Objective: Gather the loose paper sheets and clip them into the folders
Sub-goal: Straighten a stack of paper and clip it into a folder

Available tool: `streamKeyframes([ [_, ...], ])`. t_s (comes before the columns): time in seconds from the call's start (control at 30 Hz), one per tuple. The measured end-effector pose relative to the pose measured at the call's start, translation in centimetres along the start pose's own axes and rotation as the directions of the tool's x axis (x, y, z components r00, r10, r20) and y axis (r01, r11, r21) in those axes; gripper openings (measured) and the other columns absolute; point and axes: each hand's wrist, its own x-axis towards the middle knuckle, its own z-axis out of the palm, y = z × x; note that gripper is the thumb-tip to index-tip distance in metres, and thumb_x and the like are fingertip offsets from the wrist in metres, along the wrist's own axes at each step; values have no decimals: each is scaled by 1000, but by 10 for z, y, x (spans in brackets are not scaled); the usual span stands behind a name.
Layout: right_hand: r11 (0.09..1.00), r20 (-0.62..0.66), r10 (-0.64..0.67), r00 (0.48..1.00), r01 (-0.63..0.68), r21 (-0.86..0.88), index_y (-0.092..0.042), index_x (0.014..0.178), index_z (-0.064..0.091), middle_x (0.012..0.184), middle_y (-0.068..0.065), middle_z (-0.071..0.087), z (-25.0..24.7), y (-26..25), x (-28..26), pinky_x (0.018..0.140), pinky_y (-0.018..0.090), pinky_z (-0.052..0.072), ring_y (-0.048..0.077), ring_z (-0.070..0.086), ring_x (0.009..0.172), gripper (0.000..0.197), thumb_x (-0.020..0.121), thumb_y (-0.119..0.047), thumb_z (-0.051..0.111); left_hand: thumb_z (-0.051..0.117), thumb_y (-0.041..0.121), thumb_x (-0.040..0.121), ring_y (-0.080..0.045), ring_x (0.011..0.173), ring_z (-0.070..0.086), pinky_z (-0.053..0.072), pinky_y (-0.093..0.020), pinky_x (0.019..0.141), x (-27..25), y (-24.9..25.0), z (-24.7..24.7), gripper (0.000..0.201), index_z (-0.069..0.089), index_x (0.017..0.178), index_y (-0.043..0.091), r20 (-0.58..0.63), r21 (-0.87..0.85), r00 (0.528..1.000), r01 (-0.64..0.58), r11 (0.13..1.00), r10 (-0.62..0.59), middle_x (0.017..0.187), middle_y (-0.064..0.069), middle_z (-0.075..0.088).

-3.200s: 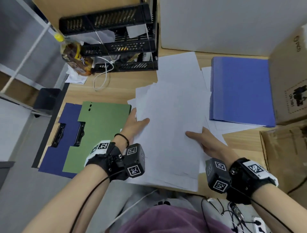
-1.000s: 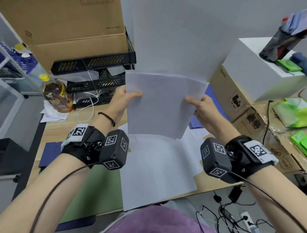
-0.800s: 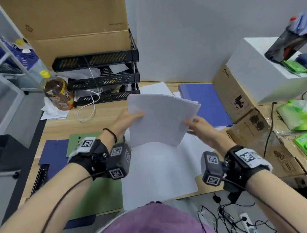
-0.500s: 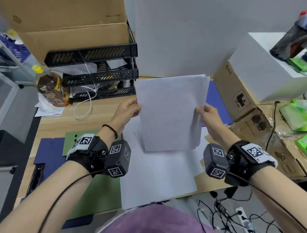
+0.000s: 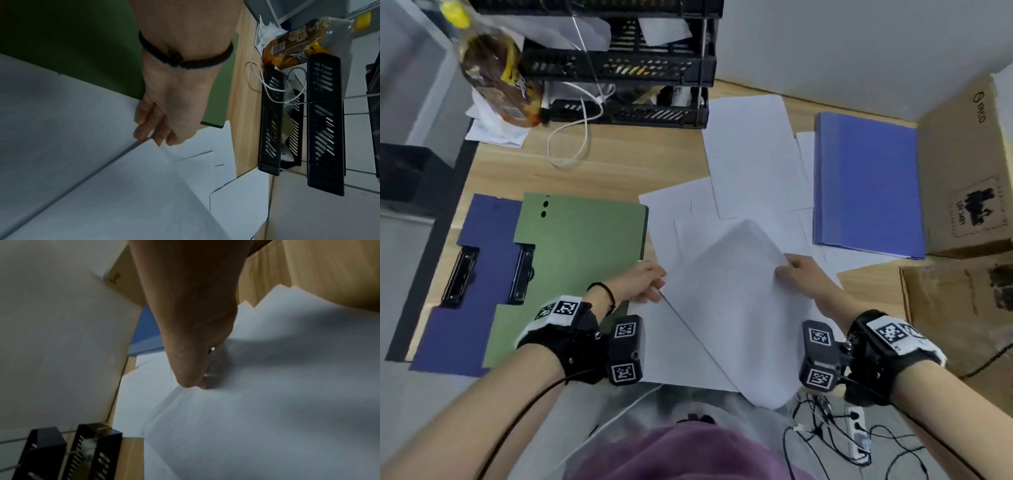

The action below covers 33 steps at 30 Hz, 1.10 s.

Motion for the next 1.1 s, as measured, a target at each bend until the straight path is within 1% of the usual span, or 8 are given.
streamKeyframes([
  [0.13, 996, 40, -90, 995, 90, -4, -10, 70, 55, 72, 5, 57, 3, -4, 27, 65, 30, 42, 22, 54, 66, 17, 84, -15, 47, 44, 27, 100, -11, 71, 50, 41, -23, 62, 19, 20, 12, 28, 53, 121, 12, -90, -16, 995, -49, 999, 47, 90, 2, 57],
  [0.33, 996, -25, -70, 997, 71, 47, -18, 70, 57, 71, 1, 56, -35, 1, 53, 66, 30, 41, 20, 52, 67, 25, 90, -12, 45, 48, 29, 97, -15, 111, 53, 39, -27, 98, 53, 75, 39, 21, 55, 115, 20, -153, -51, 982, -120, 991, 111, 119, -1, 58],
  [0.43, 995, 47, -28, 999, 23, 93, -12, 87, 63, 85, 8, 64, -53, 8, 62, 72, 34, 48, 22, 59, 77, 18, 94, -13, 46, 49, 29, 96, -14, 111, 54, 40, -29, 100, 67, 105, 50, 19, 57, 112, 22, -159, -63, 979, -139, 988, 128, 117, 0, 59],
  [0.63, 980, 224, 35, 974, -78, 186, -15, 110, 65, 103, 4, 72, -42, 14, 67, 83, 33, 56, 20, 69, 92, 18, 92, -17, 62, 48, 28, 96, -10, 82, 56, 44, -21, 75, 82, 137, 67, 17, 55, 109, 19, -157, -72, 979, -139, 988, 127, 89, 4, 59],
  [0.8, 969, 345, 48, 937, -128, 213, -9, 112, 67, 109, 12, 72, -19, 11, 70, 95, 40, 52, 27, 69, 101, 23, 89, -13, 66, 46, 26, 99, -6, 77, 58, 44, -17, 73, 79, 134, 62, 18, 54, 113, 17, -182, -130, 975, -151, 980, 126, 86, 4, 62],
  [0.93, 994, 296, -20, 955, -12, 106, 0, 105, 66, 108, 20, 69, -8, 1, 69, 86, 42, 53, 34, 66, 100, 19, 92, -12, 61, 44, 21, 98, -1, 80, 56, 42, -15, 68, 79, 131, 61, 22, 55, 117, 16, -210, -81, 965, -179, 981, 159, 92, 7, 61],
  [1.03, 976, 153, -173, 973, 191, -106, 3, 107, 62, 99, 13, 63, -13, -10, 66, 62, 21, 45, 30, 59, 86, 21, 93, -12, 57, 45, 15, 96, -3, 80, 54, 42, -15, 69, 78, 129, 56, 23, 60, 113, 14, -240, -53, 949, -224, 973, 205, 94, 5, 60],
  [1.1, 932, 168, -273, 947, 304, -197, -1, 119, 59, 108, 7, 56, -18, -18, 65, 57, 17, 37, 21, 54, 89, 27, 94, -11, 56, 43, 10, 95, -6, 75, 54, 44, -17, 70, 75, 125, 46, 23, 62, 107, 14, -277, -79, 931, -269, 960, 238, 89, 1, 61],
])
